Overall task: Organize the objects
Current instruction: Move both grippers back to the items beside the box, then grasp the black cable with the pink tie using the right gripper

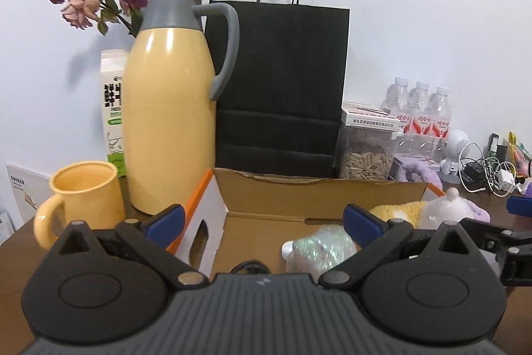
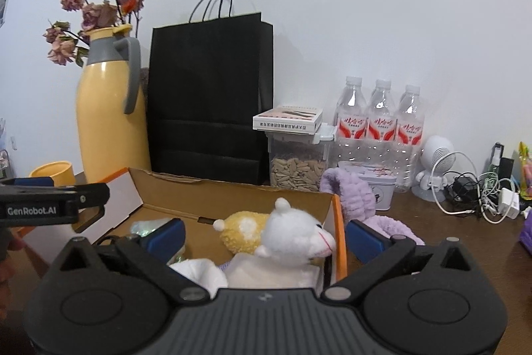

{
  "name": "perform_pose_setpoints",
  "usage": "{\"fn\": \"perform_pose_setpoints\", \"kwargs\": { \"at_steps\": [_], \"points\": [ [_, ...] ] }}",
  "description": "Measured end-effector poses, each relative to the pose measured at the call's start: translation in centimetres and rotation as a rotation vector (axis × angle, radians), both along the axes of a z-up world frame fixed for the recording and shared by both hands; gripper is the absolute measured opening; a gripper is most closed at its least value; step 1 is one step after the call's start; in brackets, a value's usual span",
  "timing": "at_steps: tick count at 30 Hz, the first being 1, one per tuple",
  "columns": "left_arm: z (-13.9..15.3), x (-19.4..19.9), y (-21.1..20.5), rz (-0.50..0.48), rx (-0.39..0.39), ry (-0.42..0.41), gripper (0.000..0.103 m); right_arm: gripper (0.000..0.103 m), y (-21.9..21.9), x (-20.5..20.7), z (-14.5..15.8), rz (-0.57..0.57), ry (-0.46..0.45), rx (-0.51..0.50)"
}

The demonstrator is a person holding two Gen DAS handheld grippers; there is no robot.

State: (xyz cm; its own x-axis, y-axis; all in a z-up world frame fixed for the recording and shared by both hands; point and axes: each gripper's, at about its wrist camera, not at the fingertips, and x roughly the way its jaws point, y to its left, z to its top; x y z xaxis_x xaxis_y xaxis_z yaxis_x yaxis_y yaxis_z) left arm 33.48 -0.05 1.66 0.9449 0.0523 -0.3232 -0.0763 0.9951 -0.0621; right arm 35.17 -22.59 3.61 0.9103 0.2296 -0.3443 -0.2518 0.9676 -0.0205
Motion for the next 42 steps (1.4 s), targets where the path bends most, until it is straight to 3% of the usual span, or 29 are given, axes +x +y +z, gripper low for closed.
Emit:
{"fn": "perform_pose_setpoints", "kwargs": {
  "at_steps": [13,19,35,38,42],
  "points": [
    [-1.3,-6.2,0.7,0.003,0.032,0.047,0.103,0.103,-0.5,-7.9,-2.1,-0.020,-0.008,-0.059],
    [-1.8,-8.9,1.1,0.017,0.034,0.056,0.103,0.103,-1.3,-10.8,-2.8,-0.026,0.015,-0.034],
    [-3.3,-11.6,2.6,0.045,0.010,0.155,0.103,0.103,-0.5,-13.7,-5.1,-0.006,0.147,-0.062],
    [-3.3,-11.5,2.8,0.048,0.001,0.161,0.103,0.092,-0.7,-14.9,-4.9,0.016,0.127,-0.041],
    [-3.4,-11.5,2.8,0.044,-0.004,0.164,0.103,0.063,-0.5,-16.0,-4.9,0.058,0.136,-0.043]
  ]
}}
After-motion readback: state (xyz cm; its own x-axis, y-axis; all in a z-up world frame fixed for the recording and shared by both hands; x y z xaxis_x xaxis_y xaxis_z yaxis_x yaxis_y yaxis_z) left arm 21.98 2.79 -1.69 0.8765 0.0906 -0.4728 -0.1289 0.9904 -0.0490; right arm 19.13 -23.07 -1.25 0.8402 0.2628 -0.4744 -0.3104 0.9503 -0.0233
